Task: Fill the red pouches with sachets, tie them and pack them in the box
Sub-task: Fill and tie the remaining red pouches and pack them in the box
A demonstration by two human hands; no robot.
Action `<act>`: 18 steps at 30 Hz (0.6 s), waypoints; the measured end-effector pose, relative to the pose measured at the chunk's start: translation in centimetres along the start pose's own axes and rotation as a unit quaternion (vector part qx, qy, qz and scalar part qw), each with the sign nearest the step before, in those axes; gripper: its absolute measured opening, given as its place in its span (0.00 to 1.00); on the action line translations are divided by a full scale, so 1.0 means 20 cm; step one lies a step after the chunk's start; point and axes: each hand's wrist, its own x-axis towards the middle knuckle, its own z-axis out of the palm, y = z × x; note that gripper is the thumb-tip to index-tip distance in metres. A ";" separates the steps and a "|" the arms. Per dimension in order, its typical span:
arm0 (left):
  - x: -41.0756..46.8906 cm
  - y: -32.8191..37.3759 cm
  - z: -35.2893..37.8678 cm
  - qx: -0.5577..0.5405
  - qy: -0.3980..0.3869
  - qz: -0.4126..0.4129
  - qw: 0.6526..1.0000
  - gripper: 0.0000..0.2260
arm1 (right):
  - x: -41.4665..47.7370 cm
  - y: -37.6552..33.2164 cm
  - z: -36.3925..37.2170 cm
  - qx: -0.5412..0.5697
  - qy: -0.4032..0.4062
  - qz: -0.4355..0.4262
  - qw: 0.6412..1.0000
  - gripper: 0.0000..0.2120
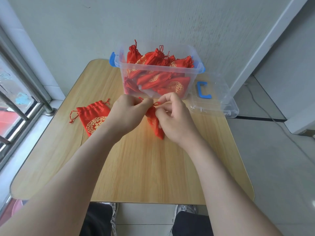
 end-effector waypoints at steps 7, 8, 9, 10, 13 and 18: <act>0.02 0.01 -0.06 -0.187 0.022 -0.046 0.981 0.24 | 0.01 -0.01 0.05 -0.066 0.104 -0.133 0.983 0.16; 0.02 0.01 -0.07 -0.202 0.026 -0.046 0.978 0.25 | 0.02 -0.01 0.06 -0.050 0.136 -0.146 0.979 0.12; 0.03 0.00 -0.08 -0.201 0.043 -0.044 0.978 0.26 | 0.04 -0.02 0.06 -0.040 0.165 -0.154 0.973 0.09; 0.04 -0.02 -0.10 -0.182 0.071 -0.042 0.980 0.25 | 0.05 -0.03 0.06 -0.034 0.188 -0.156 0.969 0.06; 0.07 -0.10 -0.11 -0.029 0.144 -0.036 0.989 0.15 | 0.11 -0.05 0.06 -0.007 0.226 -0.138 0.964 0.05; 0.08 -0.20 -0.11 0.209 0.081 -0.060 0.973 0.16 | 0.18 -0.17 0.11 0.111 0.233 -0.080 0.963 0.13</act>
